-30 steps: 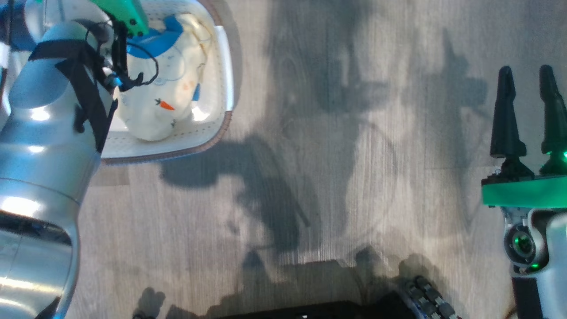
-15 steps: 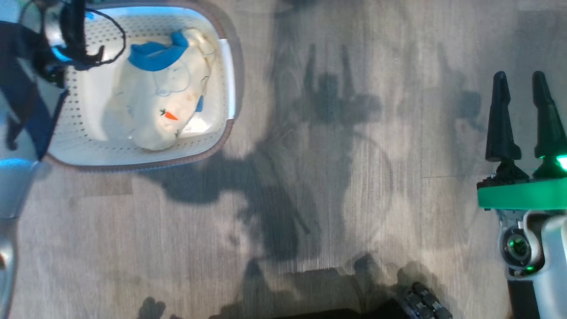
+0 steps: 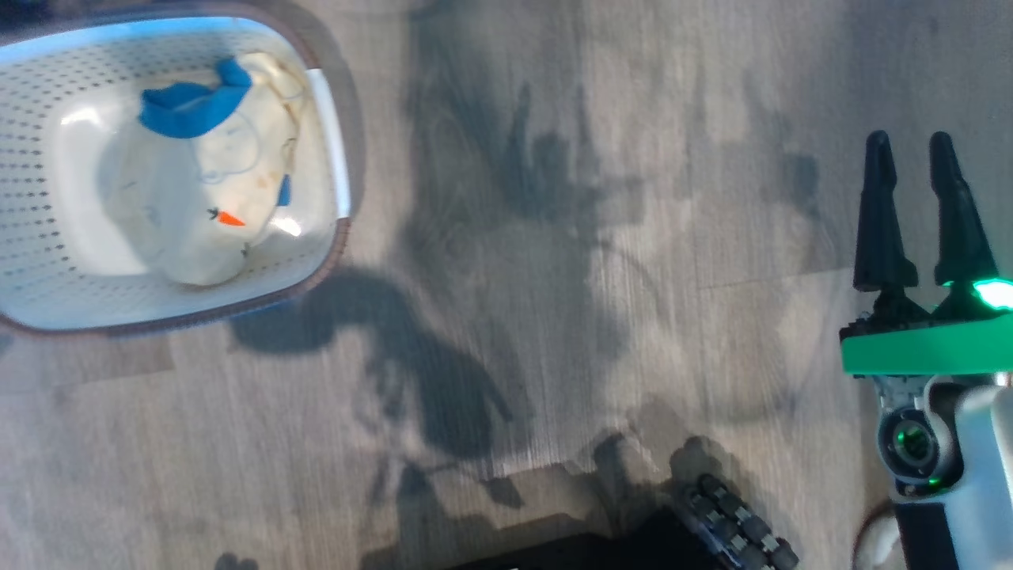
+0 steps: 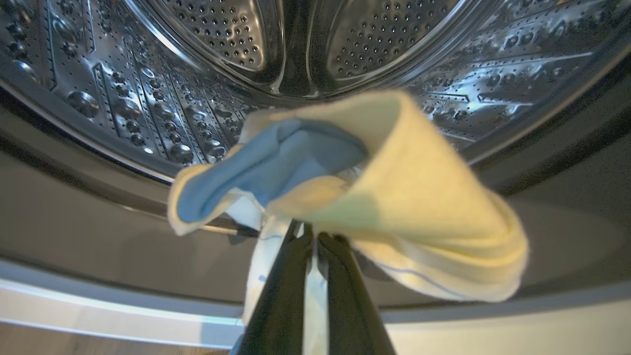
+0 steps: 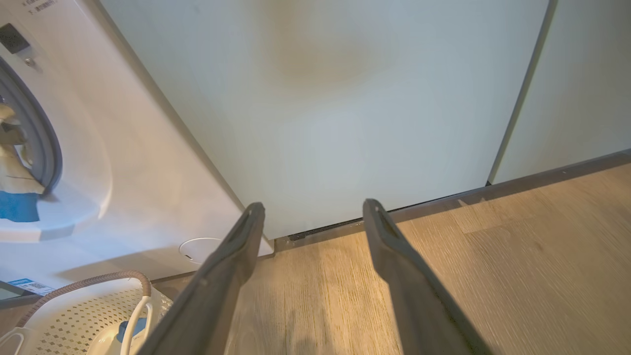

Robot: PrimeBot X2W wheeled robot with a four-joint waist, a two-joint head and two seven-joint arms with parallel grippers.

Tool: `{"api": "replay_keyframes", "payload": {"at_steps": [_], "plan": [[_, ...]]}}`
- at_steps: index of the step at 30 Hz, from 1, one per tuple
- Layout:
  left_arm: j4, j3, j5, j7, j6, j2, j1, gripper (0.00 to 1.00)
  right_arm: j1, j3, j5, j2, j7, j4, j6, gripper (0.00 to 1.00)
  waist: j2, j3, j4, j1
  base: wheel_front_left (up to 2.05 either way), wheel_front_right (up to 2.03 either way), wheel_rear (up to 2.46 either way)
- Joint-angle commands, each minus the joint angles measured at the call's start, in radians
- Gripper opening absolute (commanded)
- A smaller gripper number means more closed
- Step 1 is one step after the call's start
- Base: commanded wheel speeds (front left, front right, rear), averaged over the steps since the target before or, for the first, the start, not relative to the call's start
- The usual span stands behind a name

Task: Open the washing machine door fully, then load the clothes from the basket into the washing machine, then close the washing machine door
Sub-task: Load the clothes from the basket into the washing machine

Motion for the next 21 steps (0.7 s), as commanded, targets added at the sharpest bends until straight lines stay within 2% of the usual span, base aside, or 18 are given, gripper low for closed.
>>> {"api": "replay_keyframes", "payload": {"at_steps": [1, 11, 21], "plan": [[-0.01, 0.045, 0.016, -0.003, 0.019, 0.062, -0.051, 0.0, 0.015, 0.022, 0.008, -0.003, -0.01, -0.021, 0.004, 1.0, 0.0, 0.013, -0.02, 0.0, 0.0, 0.0, 0.0], [0.105, 0.051, 0.071, -0.08, -0.011, 0.096, -0.207, 0.0, 0.014, 0.048, 0.042, -0.003, -0.01, -0.018, 0.004, 1.0, 0.0, 0.055, -0.087, 0.0, 0.0, 0.0, 0.0], [0.264, 0.014, 0.158, -0.218, -0.08, 0.101, -0.426, 0.0, 0.001, 0.091, 0.09, -0.003, -0.01, -0.019, 0.004, 1.0, 0.0, 0.117, -0.154, 0.0, 0.0, 0.0, 0.0]]}}
